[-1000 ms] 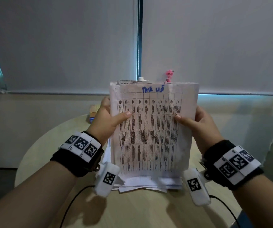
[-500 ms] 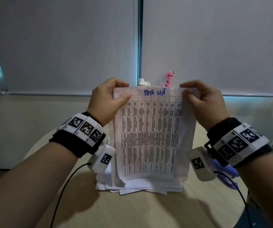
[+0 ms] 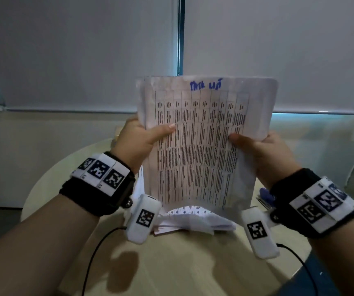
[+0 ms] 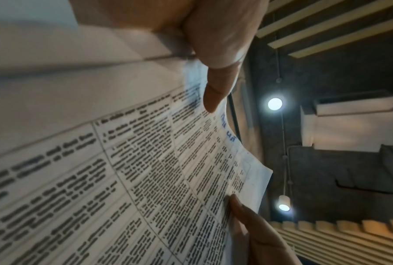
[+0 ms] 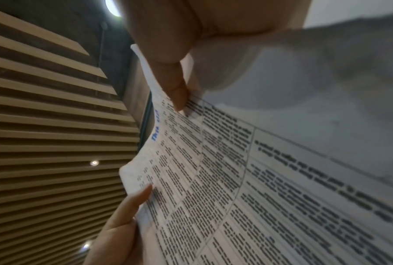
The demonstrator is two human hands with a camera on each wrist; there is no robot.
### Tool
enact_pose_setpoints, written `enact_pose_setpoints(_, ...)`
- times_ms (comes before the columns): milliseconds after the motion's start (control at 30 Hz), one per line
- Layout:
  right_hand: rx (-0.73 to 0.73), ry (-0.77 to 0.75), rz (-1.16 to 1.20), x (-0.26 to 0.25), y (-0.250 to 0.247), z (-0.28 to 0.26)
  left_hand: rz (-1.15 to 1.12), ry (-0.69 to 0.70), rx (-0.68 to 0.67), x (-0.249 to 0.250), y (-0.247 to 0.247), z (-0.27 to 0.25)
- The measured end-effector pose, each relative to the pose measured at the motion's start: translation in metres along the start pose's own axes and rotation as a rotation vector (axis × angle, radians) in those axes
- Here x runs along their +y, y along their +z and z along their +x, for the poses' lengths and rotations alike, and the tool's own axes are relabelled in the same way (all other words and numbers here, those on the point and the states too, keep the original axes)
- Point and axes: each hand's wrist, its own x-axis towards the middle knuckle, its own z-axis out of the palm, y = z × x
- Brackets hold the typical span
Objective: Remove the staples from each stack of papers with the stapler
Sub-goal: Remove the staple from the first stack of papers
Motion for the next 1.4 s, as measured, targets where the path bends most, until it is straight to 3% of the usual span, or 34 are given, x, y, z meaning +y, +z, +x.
enact_pose_setpoints(100, -0.004, -0.038, 0.046, -0.011, -0.002, -0.013, -0.07, 0.025, -0.018, 0.003, -0.004, -0.006)
enact_pose_setpoints(300, 0.002, 0.087, -0.021, 0.014, -0.01, -0.044, -0.018, -0.085, -0.064, -0.02, -0.003, -0.03)
enact_pose_setpoints(700, -0.051, 0.078, 0.052, 0.0, -0.01, -0.048, -0.034, 0.0, -0.177, -0.012, 0.006, -0.042)
enact_pose_setpoints(867, -0.031, 0.046, 0.079, -0.002, -0.005, -0.044, 0.04, 0.031, -0.054, -0.007, 0.005, -0.038)
enact_pose_setpoints(1033, -0.052, 0.06, 0.058, 0.001, -0.009, -0.049, 0.121, 0.05, -0.078, -0.011, -0.002, -0.043)
enact_pose_setpoints(1200, 0.036, -0.139, 0.005, -0.02, -0.002, -0.04, 0.023, 0.268, -0.026, 0.015, -0.001, -0.032)
enact_pose_setpoints(1300, 0.069, -0.337, -0.169, -0.041, 0.003, -0.032, 0.199, 0.449, -0.015, 0.031, -0.001, -0.021)
enact_pose_setpoints(1400, 0.099, -0.411, -0.383, -0.047, 0.001, -0.02, 0.335, 0.508, -0.018, 0.033, 0.001, -0.012)
